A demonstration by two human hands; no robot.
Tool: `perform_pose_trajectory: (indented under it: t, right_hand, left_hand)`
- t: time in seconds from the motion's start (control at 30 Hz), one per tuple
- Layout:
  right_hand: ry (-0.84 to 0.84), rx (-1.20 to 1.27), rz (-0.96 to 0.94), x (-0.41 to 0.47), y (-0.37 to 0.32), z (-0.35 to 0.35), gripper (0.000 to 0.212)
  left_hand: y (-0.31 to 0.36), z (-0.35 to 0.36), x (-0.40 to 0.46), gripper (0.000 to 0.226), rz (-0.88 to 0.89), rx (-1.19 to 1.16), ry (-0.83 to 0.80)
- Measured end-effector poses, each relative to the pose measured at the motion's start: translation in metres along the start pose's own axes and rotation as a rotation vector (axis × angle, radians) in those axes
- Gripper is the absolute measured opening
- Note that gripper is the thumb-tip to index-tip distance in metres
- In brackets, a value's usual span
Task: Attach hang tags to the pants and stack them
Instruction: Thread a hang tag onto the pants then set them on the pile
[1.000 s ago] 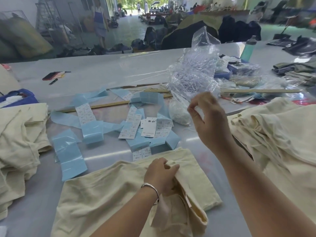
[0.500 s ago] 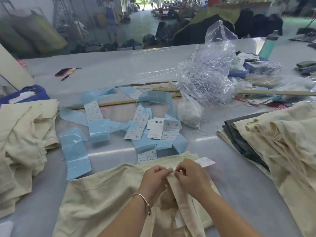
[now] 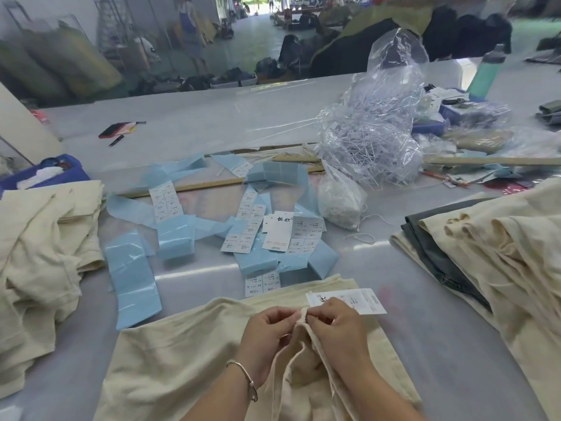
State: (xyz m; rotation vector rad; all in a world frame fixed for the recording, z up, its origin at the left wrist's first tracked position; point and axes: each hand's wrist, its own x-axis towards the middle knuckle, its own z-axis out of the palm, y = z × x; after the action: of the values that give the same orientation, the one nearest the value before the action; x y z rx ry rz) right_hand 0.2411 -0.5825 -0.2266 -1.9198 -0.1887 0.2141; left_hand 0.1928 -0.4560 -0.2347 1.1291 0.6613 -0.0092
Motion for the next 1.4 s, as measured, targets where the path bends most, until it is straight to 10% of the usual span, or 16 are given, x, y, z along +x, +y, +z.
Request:
perform_pose_trajectory:
  t: [0.23,0.43,0.7,1.17,1.4]
  right_hand:
    - [-0.106,0.007,-0.086,0.005,0.006,-0.005,0.029]
    - [0.174,-0.126,-0.129,0.045,0.020,-0.035,0.025]
    - [-0.436,-0.644,0.005,0.105,0.026,-0.018,0.029]
    - [-0.466,-0.995,-0.135,0.098,0.029,-0.001,0.024]
    - [-0.444,-0.719,-0.259,0.093,0.029,-0.015,0.022]
  left_hand:
    - [-0.004,0.006,0.005,0.015,0.105,0.179,0.131]
    - [0.002,0.007,0.010,0.012,0.122,0.165,0.140]
    - [0.014,0.012,0.009,0.006,0.153,0.144,0.075]
    - [0.013,0.023,0.004,0.008,0.135,0.072,0.066]
    - [0.017,0.025,-0.010,0.008,0.174,0.138,0.060]
